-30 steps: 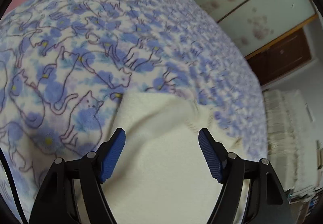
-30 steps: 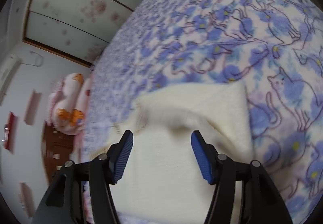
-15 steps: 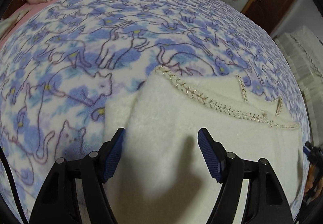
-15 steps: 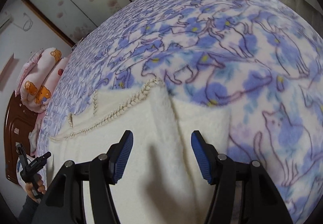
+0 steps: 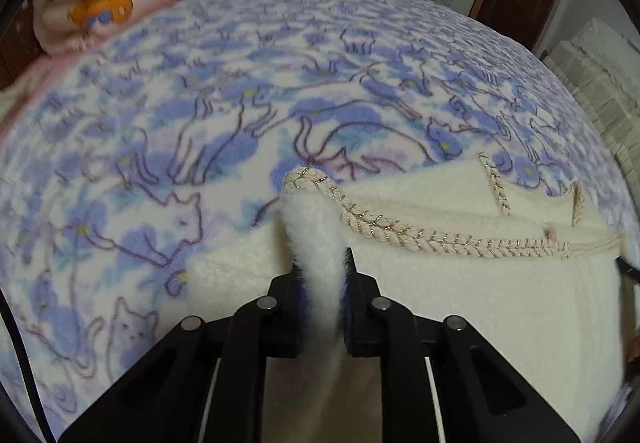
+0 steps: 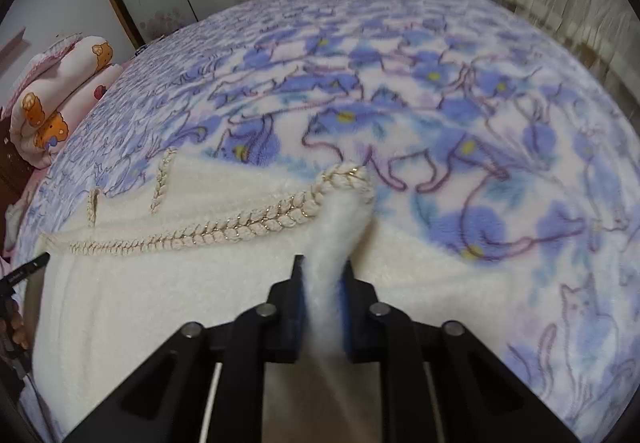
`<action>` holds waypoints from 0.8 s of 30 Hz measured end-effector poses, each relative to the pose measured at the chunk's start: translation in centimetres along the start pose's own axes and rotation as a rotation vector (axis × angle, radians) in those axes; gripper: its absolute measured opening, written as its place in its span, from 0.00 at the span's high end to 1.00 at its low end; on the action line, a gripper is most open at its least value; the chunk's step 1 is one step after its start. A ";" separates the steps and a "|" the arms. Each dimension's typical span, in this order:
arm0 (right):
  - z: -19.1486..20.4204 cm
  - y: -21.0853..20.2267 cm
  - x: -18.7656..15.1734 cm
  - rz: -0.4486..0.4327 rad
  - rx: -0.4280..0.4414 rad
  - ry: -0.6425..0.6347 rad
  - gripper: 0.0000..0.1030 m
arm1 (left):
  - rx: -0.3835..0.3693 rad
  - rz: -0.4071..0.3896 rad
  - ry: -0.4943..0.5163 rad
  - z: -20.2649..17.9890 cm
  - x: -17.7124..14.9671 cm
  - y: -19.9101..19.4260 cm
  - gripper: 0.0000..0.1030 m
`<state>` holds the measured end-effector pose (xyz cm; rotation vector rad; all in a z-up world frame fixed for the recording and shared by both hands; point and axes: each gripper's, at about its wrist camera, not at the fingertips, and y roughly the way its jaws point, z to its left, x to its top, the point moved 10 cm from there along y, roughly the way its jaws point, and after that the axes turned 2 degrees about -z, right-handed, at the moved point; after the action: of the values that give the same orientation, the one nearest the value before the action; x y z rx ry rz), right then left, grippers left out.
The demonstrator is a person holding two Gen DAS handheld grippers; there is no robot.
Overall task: Fold large clothes
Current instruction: 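Lift the held hem and fold it over toward the collar with both grippers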
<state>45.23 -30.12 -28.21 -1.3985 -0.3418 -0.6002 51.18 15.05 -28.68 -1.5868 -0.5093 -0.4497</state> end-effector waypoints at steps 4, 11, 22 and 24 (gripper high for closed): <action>0.2 -4.4 0.3 -0.108 0.001 -0.004 0.93 | 0.051 -0.082 0.055 -1.0 1.0 -3.5 0.91; -0.4 -11.0 4.7 -0.268 0.037 0.075 0.93 | 0.062 -0.192 -0.016 -0.6 5.6 -9.2 0.94; -2.4 -2.0 5.8 -0.151 -0.060 0.165 0.93 | 0.163 -0.129 0.004 -0.5 6.2 -0.6 0.94; -3.2 2.1 3.3 -0.056 -0.114 0.164 0.93 | 0.194 -0.058 0.020 0.0 3.9 2.7 0.94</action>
<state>48.74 -33.72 -28.57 -1.4410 -0.2189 -0.7852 55.98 15.13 -28.69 -1.3835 -0.5677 -0.4456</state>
